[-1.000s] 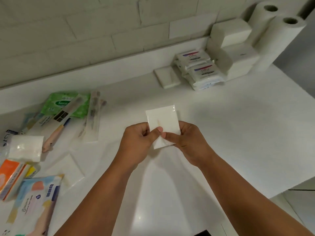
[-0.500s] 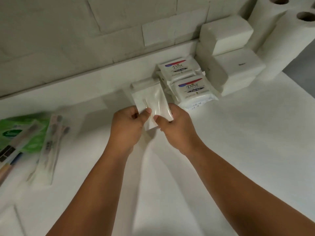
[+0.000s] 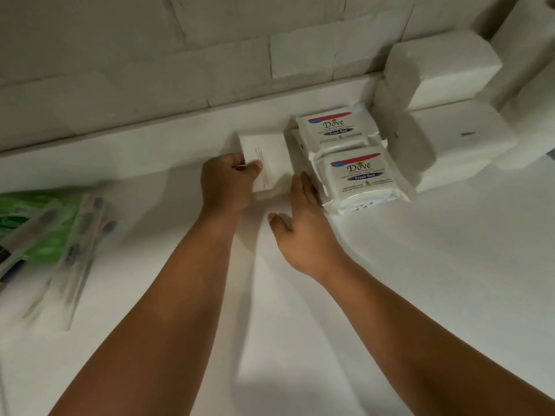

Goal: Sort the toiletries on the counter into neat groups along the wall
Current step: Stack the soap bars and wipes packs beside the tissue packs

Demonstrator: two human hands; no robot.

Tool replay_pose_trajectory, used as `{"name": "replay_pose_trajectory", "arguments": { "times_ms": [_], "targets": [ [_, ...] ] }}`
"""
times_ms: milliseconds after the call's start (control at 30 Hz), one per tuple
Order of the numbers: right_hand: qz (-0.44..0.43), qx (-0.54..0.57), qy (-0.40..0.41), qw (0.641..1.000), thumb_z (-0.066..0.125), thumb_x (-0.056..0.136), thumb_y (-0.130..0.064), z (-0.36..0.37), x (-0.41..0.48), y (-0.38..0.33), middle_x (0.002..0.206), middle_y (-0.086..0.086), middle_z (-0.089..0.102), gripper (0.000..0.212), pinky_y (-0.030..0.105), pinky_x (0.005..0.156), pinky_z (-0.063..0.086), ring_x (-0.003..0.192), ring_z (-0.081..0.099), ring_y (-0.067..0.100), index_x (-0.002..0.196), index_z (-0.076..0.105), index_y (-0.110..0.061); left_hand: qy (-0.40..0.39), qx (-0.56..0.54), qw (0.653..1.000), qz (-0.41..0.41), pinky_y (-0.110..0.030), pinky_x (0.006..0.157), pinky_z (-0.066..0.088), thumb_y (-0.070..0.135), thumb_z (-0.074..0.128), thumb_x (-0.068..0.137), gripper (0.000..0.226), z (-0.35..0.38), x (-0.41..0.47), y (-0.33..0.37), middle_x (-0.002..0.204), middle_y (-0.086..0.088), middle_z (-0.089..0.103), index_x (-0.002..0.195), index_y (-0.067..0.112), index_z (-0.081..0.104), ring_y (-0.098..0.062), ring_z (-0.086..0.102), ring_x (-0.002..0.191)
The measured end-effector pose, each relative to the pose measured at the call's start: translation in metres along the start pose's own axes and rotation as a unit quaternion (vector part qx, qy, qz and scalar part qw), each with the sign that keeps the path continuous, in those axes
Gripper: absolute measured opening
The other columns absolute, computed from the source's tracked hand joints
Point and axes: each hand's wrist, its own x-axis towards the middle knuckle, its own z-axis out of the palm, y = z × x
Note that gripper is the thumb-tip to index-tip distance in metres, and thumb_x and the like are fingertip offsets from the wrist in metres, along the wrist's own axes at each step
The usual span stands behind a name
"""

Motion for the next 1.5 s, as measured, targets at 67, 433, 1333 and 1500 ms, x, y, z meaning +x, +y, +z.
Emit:
{"name": "replay_pose_trajectory", "arguments": {
  "times_ms": [67, 433, 1333, 1500],
  "targets": [
    [-0.010, -0.022, 0.001, 1.000, 0.056, 0.096, -0.021, 0.002, 0.005, 0.003, 0.164, 0.015, 0.005, 0.078, 0.018, 0.113, 0.000, 0.152, 0.001, 0.024, 0.155, 0.009, -0.003, 0.012, 0.016, 1.000, -0.002, -0.039, 0.084, 0.060, 0.038, 0.079, 0.074, 0.033, 0.005, 0.005, -0.002, 0.084, 0.004, 0.076, 0.098, 0.016, 0.078, -0.013, 0.073, 0.081],
    [-0.007, -0.072, -0.006, 0.997, 0.057, 0.093, -0.020, 0.012, 0.014, 0.005, 0.163, 0.016, 0.012, 0.070, 0.028, 0.120, 0.005, 0.152, 0.008, 0.027, 0.152, 0.023, -0.001, 0.056, 0.139, 0.989, 0.019, -0.020, 0.083, 0.043, 0.030, 0.080, 0.079, 0.041, 0.011, 0.005, -0.007, 0.101, 0.001, 0.071, 0.113, 0.013, 0.068, -0.019, 0.066, 0.099],
    [-0.102, -0.061, 0.043, 0.992, 0.058, 0.094, -0.026, 0.049, -0.155, -0.140, 0.128, 0.000, 0.065, 0.035, 0.030, 0.102, 0.046, 0.118, 0.059, 0.016, 0.125, 0.064, -0.013, -0.030, 0.113, 0.978, 0.175, -0.012, 0.075, 0.047, 0.021, 0.064, 0.095, 0.022, -0.212, -0.183, -0.023, 0.100, 0.011, 0.068, 0.117, 0.024, 0.066, -0.003, 0.059, 0.072],
    [-0.122, -0.057, 0.026, 0.991, 0.060, 0.093, -0.027, 0.094, -0.222, -0.190, 0.119, -0.002, 0.068, 0.029, 0.025, 0.094, 0.047, 0.109, 0.062, 0.014, 0.118, 0.068, -0.015, -0.035, 0.122, 0.978, 0.166, -0.015, 0.075, 0.048, 0.022, 0.065, 0.094, 0.023, -0.300, -0.239, -0.062, 0.103, 0.012, 0.066, 0.117, 0.025, 0.066, -0.003, 0.058, 0.077]
  ]
}}
